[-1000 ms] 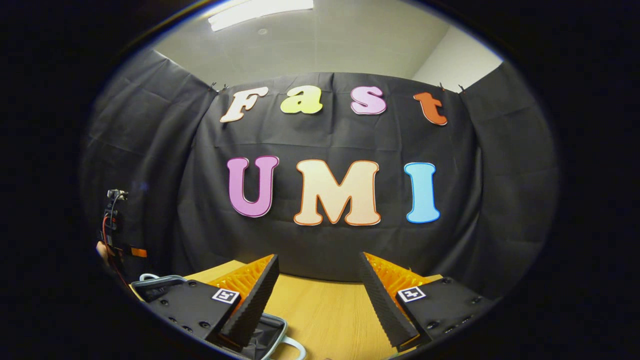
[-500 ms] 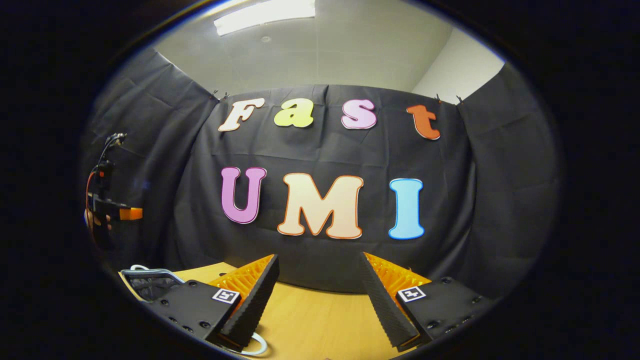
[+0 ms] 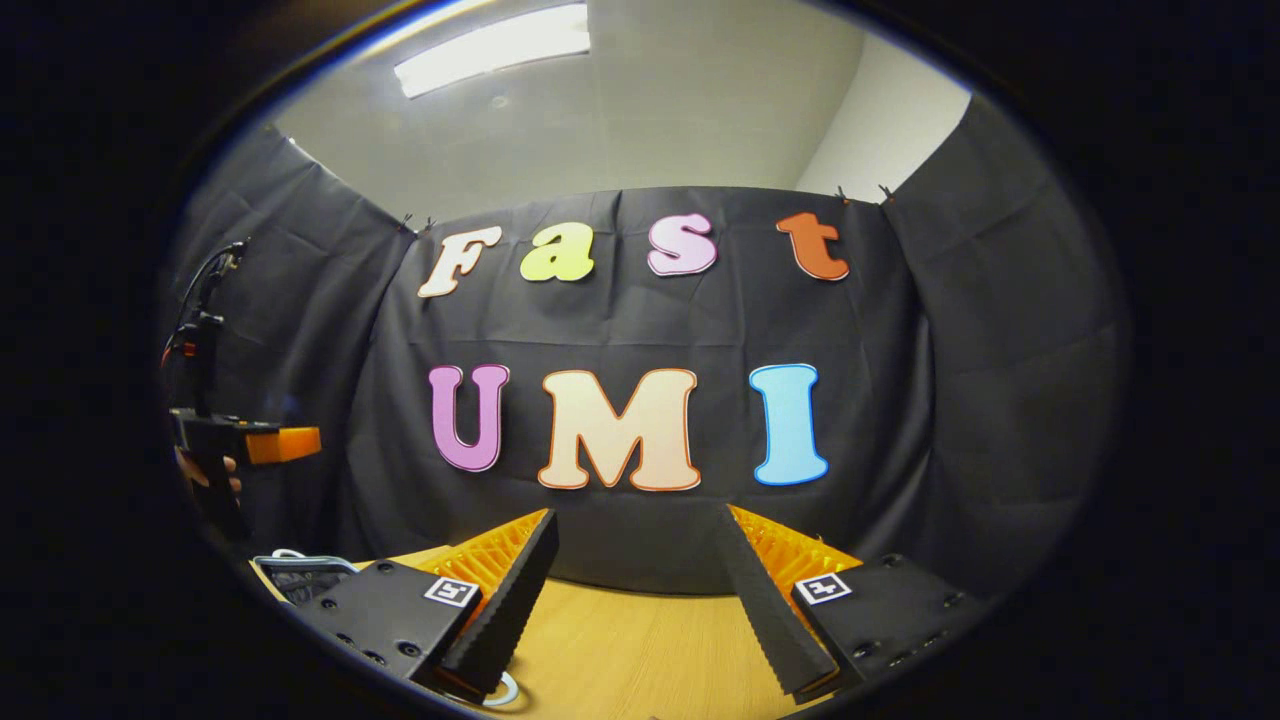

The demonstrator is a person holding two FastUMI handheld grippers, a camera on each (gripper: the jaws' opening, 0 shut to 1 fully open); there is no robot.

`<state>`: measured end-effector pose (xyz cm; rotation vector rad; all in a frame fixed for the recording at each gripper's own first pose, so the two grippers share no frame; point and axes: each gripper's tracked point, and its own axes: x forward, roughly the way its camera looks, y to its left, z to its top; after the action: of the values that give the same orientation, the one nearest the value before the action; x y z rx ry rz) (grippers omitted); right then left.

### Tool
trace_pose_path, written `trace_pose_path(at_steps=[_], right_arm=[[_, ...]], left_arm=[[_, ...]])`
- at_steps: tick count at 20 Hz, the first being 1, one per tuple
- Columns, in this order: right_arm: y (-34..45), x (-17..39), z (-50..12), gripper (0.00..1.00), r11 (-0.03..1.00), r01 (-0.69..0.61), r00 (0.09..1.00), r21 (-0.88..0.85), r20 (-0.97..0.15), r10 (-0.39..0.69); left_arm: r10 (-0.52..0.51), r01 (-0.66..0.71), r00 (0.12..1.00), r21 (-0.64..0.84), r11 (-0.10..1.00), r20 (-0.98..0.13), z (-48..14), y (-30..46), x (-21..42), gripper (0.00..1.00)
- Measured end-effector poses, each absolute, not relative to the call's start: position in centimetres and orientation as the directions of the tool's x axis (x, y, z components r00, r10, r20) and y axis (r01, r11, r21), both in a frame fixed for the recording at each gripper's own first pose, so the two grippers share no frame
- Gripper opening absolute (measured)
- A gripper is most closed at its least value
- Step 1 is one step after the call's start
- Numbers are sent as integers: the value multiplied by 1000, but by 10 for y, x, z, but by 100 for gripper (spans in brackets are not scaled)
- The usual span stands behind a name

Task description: First open the suitcase, pack the skin care products into it, and then close the suitcase.

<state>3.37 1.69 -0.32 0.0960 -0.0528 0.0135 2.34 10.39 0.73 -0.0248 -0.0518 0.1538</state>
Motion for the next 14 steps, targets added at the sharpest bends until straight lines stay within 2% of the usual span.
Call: trace_pose_path(at_steps=[5, 14], right_arm=[[-13, 23, -7, 99, 993, -4, 999, 120, 54, -3], [-46, 1, -28, 98, 992, -7, 1000, 129, 9, 6]], left_arm=[[92, -91, 995, -40, 995, 33, -15, 39, 13, 94], [-60, 57, 990, -26, 998, -125, -100, -60, -13, 94]])
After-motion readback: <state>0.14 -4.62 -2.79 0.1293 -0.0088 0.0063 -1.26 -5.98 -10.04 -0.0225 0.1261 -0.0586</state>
